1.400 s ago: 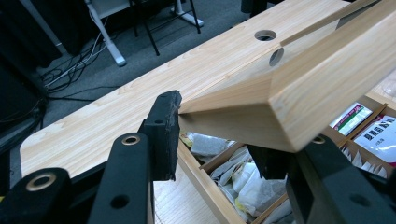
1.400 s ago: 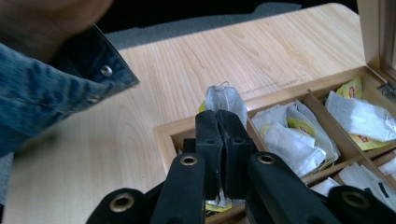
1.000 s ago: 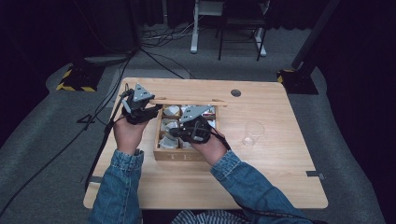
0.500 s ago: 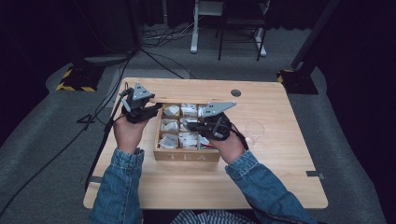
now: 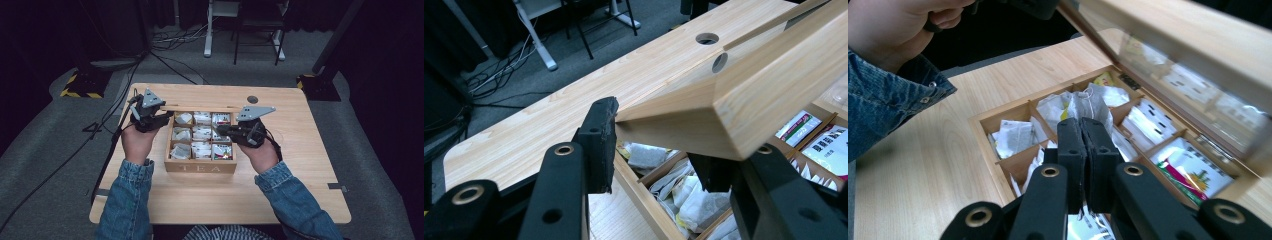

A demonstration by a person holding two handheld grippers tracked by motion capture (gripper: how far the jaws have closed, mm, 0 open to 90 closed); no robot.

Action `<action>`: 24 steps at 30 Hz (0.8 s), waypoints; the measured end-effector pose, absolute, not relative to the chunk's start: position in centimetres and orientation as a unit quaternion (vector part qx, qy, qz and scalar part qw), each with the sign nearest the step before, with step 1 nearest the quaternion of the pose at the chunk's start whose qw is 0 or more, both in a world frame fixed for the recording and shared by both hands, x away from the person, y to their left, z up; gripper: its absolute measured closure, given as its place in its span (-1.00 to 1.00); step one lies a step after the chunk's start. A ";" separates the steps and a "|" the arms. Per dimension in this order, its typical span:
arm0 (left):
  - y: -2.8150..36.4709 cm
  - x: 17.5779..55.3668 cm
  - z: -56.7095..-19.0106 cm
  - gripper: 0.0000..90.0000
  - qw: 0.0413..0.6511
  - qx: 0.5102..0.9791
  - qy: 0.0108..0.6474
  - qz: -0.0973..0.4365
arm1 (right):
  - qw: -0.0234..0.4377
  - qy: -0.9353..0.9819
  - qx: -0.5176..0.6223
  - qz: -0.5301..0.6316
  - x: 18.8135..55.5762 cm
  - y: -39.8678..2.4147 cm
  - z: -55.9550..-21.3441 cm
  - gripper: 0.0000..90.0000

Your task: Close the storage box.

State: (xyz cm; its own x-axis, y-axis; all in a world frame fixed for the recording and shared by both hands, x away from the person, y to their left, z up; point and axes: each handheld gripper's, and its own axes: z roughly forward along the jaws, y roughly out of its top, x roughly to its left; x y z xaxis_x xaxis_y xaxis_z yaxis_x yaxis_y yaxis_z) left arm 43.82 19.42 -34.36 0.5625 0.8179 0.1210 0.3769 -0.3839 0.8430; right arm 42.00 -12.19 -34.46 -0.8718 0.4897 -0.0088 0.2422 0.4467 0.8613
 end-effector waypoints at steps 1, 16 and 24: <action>19.4 43.8 -34.4 0.27 0.404 0.786 0.380 0.273 | 0.131 0.838 0.222 0.481 42.0 -12.7 -34.4 0.95; 19.4 43.8 -34.4 0.27 0.404 0.786 0.381 0.273 | 0.155 0.817 0.273 0.483 42.2 -17.5 -34.2 0.95; 19.4 43.8 -34.4 0.27 0.403 0.786 0.380 0.273 | 0.174 0.801 0.310 0.482 42.6 -20.4 -34.4 0.95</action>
